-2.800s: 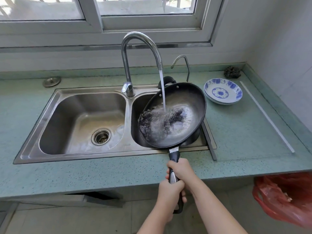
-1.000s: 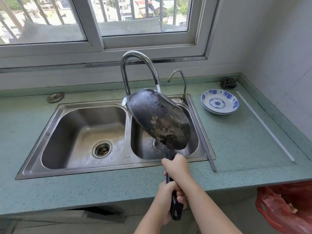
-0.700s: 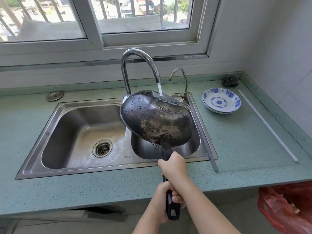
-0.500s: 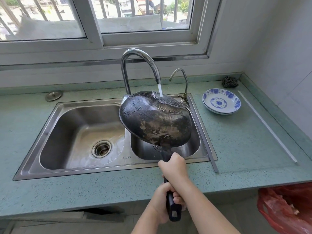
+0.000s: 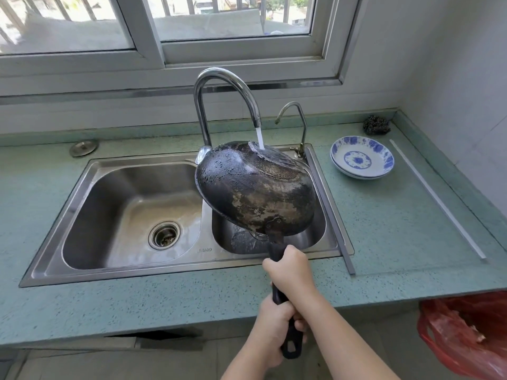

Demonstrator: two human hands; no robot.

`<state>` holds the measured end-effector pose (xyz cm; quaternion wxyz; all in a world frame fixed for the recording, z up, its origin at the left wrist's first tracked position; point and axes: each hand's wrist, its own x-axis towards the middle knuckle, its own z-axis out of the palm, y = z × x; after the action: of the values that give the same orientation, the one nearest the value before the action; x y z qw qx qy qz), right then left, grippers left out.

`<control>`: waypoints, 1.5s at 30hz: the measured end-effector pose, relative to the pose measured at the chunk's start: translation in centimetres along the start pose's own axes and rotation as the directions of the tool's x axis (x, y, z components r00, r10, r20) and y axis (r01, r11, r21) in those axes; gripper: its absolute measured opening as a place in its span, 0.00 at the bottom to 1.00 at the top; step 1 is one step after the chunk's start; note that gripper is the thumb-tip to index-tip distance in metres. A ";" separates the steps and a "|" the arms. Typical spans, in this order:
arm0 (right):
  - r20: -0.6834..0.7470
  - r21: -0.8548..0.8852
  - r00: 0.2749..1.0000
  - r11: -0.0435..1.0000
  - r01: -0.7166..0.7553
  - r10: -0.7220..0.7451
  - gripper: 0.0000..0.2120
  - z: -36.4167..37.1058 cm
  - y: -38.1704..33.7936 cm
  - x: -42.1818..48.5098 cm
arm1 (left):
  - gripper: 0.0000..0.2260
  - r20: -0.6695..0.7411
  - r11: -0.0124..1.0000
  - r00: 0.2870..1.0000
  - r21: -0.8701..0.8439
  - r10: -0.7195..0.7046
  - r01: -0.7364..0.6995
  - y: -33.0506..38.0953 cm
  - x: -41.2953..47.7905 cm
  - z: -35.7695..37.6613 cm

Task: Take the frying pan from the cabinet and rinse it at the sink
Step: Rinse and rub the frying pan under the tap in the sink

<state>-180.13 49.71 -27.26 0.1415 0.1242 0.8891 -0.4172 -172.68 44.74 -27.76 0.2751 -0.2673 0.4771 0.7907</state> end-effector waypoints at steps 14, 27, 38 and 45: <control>-0.017 -0.055 0.999 0.998 0.031 -0.032 0.08 -0.1 0.4 -0.3 | 0.04 -0.019 1.000 0.999 0.003 0.030 -0.030 -0.8 0.5 -0.1; -0.026 0.001 0.999 0.999 0.032 -0.032 0.08 0.4 0.4 -0.6 | 0.05 -0.027 0.999 0.999 0.020 0.028 -0.027 -0.5 0.0 -0.6; 0.089 0.307 0.994 0.948 -0.082 0.057 0.04 0.4 0.2 -1.4 | 0.03 -0.087 0.962 0.987 0.251 0.132 -0.107 0.0 -0.7 -1.1; 0.173 0.483 0.979 0.857 -0.179 0.107 0.10 0.7 0.4 -1.3 | 0.02 -0.153 0.924 0.973 0.367 0.174 -0.107 0.3 -1.4 -0.7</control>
<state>-178.63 49.27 -27.54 0.1974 0.1924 0.7283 -0.6274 -171.80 43.71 -26.92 0.2163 -0.2495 0.6536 0.6810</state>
